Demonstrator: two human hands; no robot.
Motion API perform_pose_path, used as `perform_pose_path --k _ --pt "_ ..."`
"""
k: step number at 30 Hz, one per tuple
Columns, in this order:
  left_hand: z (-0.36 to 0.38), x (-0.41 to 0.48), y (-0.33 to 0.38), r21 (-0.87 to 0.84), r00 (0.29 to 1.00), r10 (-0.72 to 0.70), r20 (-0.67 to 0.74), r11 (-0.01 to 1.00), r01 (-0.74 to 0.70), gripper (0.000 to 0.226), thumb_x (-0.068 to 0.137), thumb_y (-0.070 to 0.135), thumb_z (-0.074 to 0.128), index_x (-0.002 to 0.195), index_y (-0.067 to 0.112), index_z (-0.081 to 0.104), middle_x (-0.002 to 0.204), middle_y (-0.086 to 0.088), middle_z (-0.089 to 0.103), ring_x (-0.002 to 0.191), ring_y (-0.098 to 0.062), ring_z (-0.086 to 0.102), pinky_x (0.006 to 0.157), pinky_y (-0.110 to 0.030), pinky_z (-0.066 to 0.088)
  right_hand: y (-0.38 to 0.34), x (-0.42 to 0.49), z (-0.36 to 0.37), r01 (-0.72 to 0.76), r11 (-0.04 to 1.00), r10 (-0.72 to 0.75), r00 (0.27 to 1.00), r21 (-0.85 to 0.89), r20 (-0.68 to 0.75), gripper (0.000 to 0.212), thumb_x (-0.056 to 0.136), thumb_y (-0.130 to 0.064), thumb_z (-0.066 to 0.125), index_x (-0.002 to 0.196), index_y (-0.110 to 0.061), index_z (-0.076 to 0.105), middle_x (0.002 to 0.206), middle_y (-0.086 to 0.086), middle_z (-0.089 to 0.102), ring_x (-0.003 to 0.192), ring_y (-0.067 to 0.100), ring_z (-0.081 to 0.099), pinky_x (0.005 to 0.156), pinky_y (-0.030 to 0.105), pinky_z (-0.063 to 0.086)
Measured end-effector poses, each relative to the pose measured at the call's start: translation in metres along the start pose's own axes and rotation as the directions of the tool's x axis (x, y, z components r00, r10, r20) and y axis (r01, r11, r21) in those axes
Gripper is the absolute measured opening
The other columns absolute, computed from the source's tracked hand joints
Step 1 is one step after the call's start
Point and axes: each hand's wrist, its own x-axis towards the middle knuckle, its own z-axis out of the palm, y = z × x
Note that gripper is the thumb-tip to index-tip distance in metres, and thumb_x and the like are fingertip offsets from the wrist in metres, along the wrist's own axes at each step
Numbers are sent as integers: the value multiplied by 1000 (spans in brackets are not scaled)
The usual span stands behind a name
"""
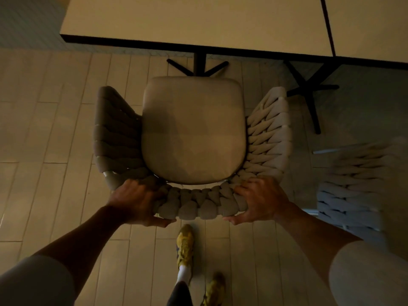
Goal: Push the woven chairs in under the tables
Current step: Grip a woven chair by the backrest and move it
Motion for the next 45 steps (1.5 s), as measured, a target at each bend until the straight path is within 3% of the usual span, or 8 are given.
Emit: perform_pose_path --k 4,11,15,22,33,38,42,45 --pt "0 4 -7 -24 1000 -2 -20 1000 2 107 59 106 6 127 47 62 107 17 72 86 -10 68 70 -21 45 5 8 -1 5 1000 -5 1000 -19 25 90 64 -103 46 92 -22 74 79 -6 75 74 21 70 65 29 51" --pt "-1 7 -8 -4 995 10 -104 1000 -10 86 70 101 20 94 40 76 67 17 69 51 -8 62 52 -16 47 4 8 1 -28 1000 27 996 14 86 92 64 -105 40 92 -24 73 84 -4 76 79 24 70 70 34 52" --pt "-2 3 -11 -20 997 22 -69 1000 -23 95 66 103 11 109 43 71 88 17 73 71 -9 67 66 -23 54 2 11 -1 -20 1000 20 995 4 102 93 63 -107 37 94 -26 70 84 -5 75 80 23 70 69 34 51" --pt "-10 5 -36 12 1000 -1 18 1000 1 101 61 105 6 123 49 62 98 20 71 74 -4 62 65 -20 46 -6 35 -3 -19 1000 19 998 8 62 87 62 -106 42 90 -29 70 79 -7 76 73 21 71 60 30 49" --pt "-13 8 -75 42 998 -27 52 999 25 89 64 105 25 124 51 62 101 21 71 79 -5 64 64 -20 41 -19 68 0 -49 998 56 986 -46 158 92 62 -107 39 101 -30 72 86 -9 77 78 21 72 66 31 51" --pt "-16 9 -75 -24 984 -89 156 995 94 94 61 107 23 136 56 48 120 23 65 101 -6 63 85 -28 54 -27 70 -18 -130 991 120 962 24 246 95 60 -105 46 113 -30 71 108 -10 75 100 16 69 86 32 48" --pt "-30 6 -63 -53 951 -127 281 988 148 95 63 103 35 143 51 43 135 19 59 116 -10 60 97 -34 54 -37 70 -32 -246 969 229 836 -34 498 114 61 -106 34 138 -26 58 139 -3 61 130 22 52 114 44 30" --pt "-50 10 -53 -52 914 -105 393 989 136 87 72 89 51 144 40 47 137 13 56 123 -15 57 105 -35 49 -45 60 -45 -268 961 263 829 -62 494 97 76 -90 43 145 -21 52 145 1 58 135 24 48 116 46 26"
